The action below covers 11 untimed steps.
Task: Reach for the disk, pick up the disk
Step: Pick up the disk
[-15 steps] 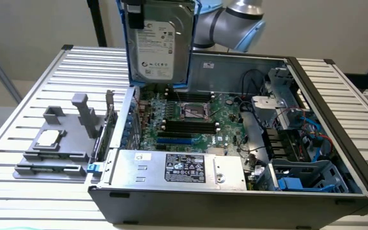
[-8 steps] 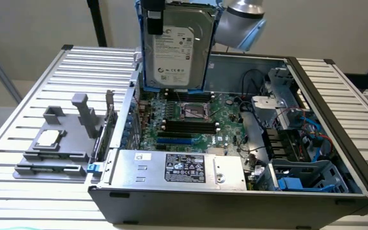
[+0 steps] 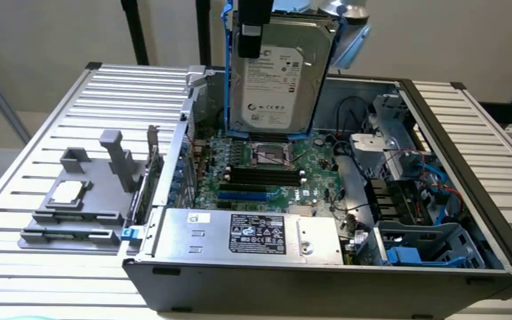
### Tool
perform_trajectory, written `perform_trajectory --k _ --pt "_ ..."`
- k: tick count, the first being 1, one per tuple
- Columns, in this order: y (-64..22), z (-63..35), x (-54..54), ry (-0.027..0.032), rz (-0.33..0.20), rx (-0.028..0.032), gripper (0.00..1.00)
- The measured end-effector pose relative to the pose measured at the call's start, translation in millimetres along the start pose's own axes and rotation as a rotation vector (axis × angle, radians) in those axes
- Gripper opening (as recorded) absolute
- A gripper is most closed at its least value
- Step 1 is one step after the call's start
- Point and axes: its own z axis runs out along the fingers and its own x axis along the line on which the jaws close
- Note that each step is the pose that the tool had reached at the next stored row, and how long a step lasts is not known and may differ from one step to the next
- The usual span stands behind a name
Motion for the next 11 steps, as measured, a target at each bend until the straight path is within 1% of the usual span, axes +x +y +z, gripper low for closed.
perform_trajectory --k 11 --pt "-47.0 -0.3 22.0 0.0 0.0 0.0 0.33"
